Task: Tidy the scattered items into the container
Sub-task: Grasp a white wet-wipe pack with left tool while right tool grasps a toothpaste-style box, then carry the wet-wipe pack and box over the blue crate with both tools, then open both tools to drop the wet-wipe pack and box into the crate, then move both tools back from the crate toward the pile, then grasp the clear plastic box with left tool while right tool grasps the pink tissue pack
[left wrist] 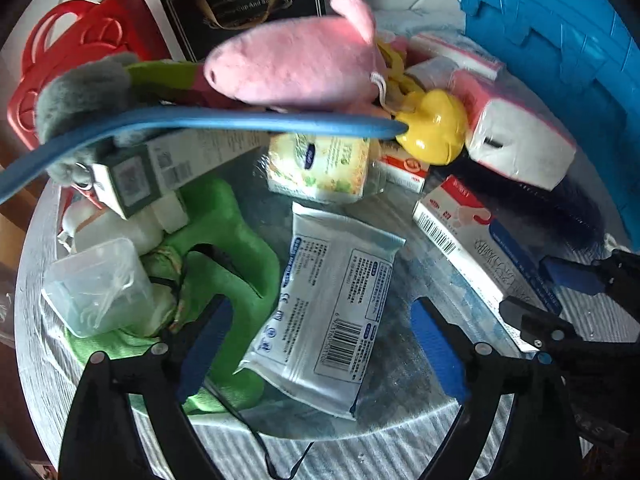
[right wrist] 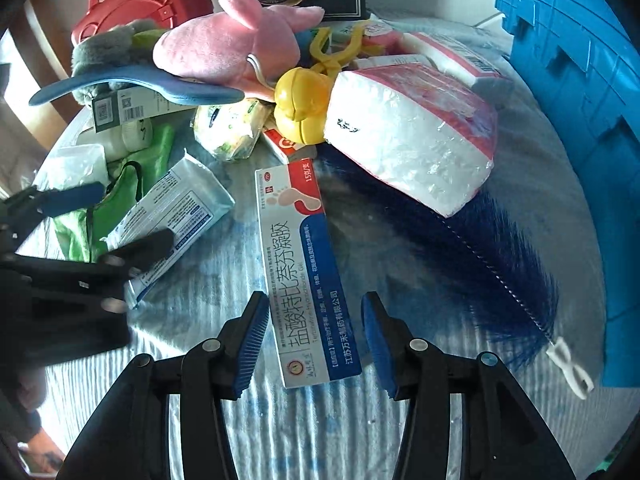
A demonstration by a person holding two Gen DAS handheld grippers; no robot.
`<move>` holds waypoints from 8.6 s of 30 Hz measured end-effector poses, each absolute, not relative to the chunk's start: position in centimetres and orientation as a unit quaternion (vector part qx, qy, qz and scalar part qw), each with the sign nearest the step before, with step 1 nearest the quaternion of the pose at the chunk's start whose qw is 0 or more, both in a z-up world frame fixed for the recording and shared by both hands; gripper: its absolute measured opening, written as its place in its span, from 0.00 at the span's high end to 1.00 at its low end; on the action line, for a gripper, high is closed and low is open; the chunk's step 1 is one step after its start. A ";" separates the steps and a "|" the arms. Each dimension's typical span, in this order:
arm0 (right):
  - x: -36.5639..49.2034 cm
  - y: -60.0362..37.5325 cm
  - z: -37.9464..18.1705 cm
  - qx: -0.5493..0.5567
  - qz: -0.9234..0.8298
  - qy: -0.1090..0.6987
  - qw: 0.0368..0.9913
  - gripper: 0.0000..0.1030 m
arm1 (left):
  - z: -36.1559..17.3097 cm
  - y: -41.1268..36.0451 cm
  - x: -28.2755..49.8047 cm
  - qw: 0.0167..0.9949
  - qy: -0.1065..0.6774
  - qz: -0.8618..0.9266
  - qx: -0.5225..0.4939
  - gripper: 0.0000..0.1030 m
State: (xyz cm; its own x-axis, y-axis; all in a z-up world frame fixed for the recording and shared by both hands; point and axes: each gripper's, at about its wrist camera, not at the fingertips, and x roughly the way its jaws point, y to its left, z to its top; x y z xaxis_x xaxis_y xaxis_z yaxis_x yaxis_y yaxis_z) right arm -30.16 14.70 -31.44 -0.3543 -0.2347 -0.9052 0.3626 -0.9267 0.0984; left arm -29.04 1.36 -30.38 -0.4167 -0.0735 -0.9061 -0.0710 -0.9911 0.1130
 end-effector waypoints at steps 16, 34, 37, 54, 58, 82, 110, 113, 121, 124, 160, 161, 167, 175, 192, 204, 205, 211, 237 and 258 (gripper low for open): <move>-30.0 13.2 -32.5 0.537 -0.821 0.079 0.175 0.51 | -31.7 1.5 -28.4 0.011 -0.015 -0.854 0.520 0.43; -26.0 13.8 -23.6 0.441 -0.848 0.105 0.275 0.62 | -20.8 1.2 -20.5 0.126 0.072 -0.884 0.444 0.52; -24.5 13.6 -20.9 0.411 -0.859 0.102 0.289 0.62 | -18.2 0.4 -20.0 0.138 0.067 -0.894 0.420 0.52; -16.5 17.9 -6.6 0.262 -0.934 0.095 0.225 0.62 | -7.0 3.3 -14.3 0.097 0.036 -0.950 0.294 0.52; -15.9 21.5 -3.8 0.228 -0.951 0.092 0.190 0.62 | -4.8 7.2 -14.6 0.065 0.021 -0.962 0.265 0.52; -30.6 55.7 -0.3 0.272 -0.954 0.101 0.075 0.62 | -0.2 43.8 -35.1 -0.050 0.001 -0.925 0.377 0.52; -52.5 59.2 -9.9 0.496 -0.865 0.060 0.048 0.62 | -13.1 48.4 -50.7 0.001 0.007 -0.805 0.594 0.50; -52.3 59.4 -10.0 0.502 -0.861 0.053 0.054 0.62 | -13.3 48.2 -51.2 0.006 0.007 -0.802 0.597 0.44; -52.9 59.4 -10.5 0.512 -0.855 0.061 0.058 0.62 | -12.6 48.1 -50.8 0.018 0.002 -0.812 0.583 0.26; -53.2 59.3 -10.8 0.518 -0.851 0.065 0.054 0.61 | -12.5 47.6 -51.3 0.019 -0.003 -0.813 0.582 0.26; -26.9 60.7 2.8 0.278 -0.955 -0.022 0.105 0.29 | 2.3 44.0 -26.1 -0.056 -0.005 -0.935 0.349 0.19; -26.2 60.2 2.7 0.279 -0.954 -0.022 0.107 0.29 | 2.5 43.5 -25.1 -0.056 -0.008 -0.937 0.344 0.19; -21.6 55.7 2.5 0.274 -0.955 -0.016 0.112 0.29 | 2.9 38.4 -19.6 -0.061 -0.007 -0.944 0.323 0.19; -15.9 47.0 1.7 0.281 -0.951 -0.009 0.126 0.29 | 1.6 29.1 -13.9 -0.035 -0.001 -0.943 0.331 0.19; -12.3 30.5 -2.3 0.333 -0.919 0.032 0.209 0.29 | -4.3 12.4 -8.4 0.039 0.054 -0.924 0.377 0.19; -21.0 24.6 -8.2 0.383 -0.887 0.059 0.252 0.29 | -9.2 3.1 -13.1 0.139 0.097 -0.901 0.400 0.18; -22.1 24.4 -9.0 0.390 -0.883 0.060 0.253 0.29 | -9.8 2.3 -13.6 0.146 0.100 -0.898 0.403 0.18; -26.9 23.1 -14.2 0.442 -0.860 0.059 0.249 0.29 | -13.8 -2.8 -14.9 0.195 0.137 -0.875 0.422 0.18; -31.2 15.6 -23.2 0.531 -0.828 0.043 0.175 0.29 | -25.7 -14.8 -25.9 0.204 0.073 -0.855 0.471 0.18; -31.4 2.1 -27.5 0.534 -0.793 0.060 0.287 0.63 | -27.6 -18.7 -24.1 0.168 0.093 -0.869 0.456 0.13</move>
State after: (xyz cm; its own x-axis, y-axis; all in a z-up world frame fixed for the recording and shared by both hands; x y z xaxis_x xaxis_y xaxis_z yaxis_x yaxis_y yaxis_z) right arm -31.42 2.10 -27.54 -0.2648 -0.3907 -0.8816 0.5181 -0.8287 0.2117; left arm -24.10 -18.74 -27.65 -0.5266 -0.2075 -0.8244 0.3779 -0.9258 -0.0084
